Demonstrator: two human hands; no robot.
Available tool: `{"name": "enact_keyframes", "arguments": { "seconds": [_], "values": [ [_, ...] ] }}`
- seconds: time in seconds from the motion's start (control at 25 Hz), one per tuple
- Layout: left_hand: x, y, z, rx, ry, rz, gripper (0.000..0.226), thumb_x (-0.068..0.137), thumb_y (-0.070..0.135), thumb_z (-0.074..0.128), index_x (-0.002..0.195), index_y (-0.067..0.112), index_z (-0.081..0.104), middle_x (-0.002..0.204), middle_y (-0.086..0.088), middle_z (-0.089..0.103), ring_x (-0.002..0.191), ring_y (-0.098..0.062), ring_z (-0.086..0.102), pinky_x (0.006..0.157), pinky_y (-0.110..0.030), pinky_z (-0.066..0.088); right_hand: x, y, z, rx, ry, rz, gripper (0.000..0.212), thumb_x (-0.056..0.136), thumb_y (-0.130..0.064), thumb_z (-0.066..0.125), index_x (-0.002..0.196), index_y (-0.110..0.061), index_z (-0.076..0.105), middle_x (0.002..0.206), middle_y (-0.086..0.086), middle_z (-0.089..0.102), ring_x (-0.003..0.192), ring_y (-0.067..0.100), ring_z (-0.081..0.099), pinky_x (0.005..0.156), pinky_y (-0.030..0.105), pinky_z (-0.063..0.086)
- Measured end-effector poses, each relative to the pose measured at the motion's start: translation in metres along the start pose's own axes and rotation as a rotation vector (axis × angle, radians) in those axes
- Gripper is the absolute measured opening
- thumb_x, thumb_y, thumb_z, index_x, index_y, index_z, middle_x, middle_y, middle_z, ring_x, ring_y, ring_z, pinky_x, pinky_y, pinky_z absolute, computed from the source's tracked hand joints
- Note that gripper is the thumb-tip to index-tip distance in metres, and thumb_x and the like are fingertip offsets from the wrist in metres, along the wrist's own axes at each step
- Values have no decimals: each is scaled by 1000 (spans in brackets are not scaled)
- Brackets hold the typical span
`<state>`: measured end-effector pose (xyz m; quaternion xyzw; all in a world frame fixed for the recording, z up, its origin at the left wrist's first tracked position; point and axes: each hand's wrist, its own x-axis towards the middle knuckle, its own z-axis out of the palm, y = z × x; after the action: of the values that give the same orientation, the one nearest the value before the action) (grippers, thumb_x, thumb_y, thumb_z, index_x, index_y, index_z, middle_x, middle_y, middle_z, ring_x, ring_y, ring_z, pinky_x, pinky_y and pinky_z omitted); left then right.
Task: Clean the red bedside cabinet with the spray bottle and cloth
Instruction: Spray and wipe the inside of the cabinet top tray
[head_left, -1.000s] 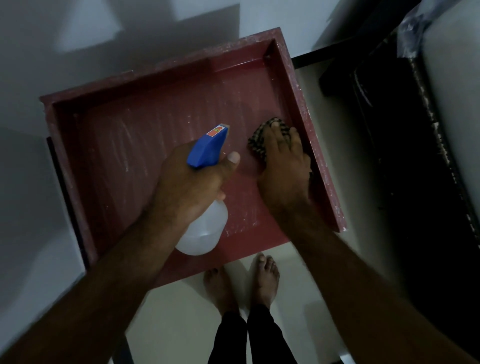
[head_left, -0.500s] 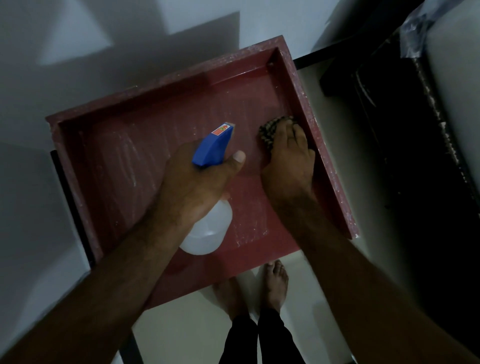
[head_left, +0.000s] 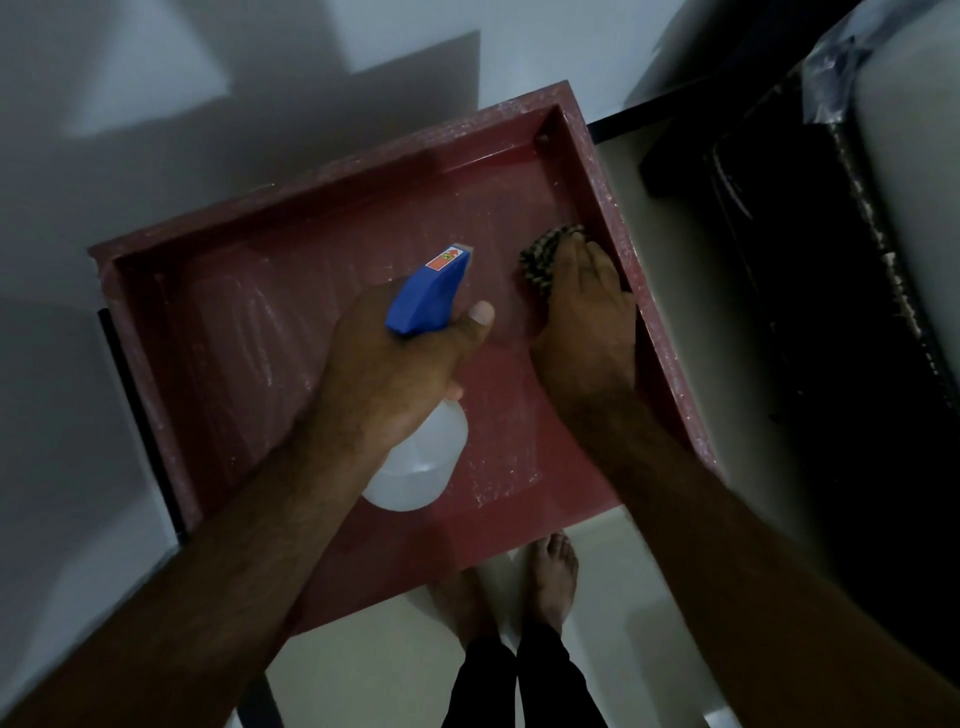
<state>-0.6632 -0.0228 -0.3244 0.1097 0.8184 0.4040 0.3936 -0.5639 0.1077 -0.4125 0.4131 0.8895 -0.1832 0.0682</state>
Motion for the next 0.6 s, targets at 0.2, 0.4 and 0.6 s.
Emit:
{"name": "enact_keyframes", "arguments": {
  "seconds": [0.2,0.4,0.6],
  "values": [
    [-1,2,0,26,-3,-8,43,89,45,70,92,4,61,83,-25,66,51,-3,61,47,-5,41,6,-8,2,37,-10,-119,86,84,2,64,162,-4,27,169,15,30,157,29,25,118,53,34],
    [0,3,1,11,9,13,46,89,41,71,89,-4,59,86,-32,63,52,-4,56,48,-5,42,12,-12,6,-15,31,20,88,87,-2,64,163,-3,21,169,18,25,157,34,19,123,50,27],
    [2,3,0,21,6,4,50,89,44,71,92,-5,58,84,-30,65,50,-5,59,47,-5,41,16,-6,1,-17,-4,-9,89,84,-3,65,163,-4,22,167,17,29,155,33,22,121,51,30]
  ]
}}
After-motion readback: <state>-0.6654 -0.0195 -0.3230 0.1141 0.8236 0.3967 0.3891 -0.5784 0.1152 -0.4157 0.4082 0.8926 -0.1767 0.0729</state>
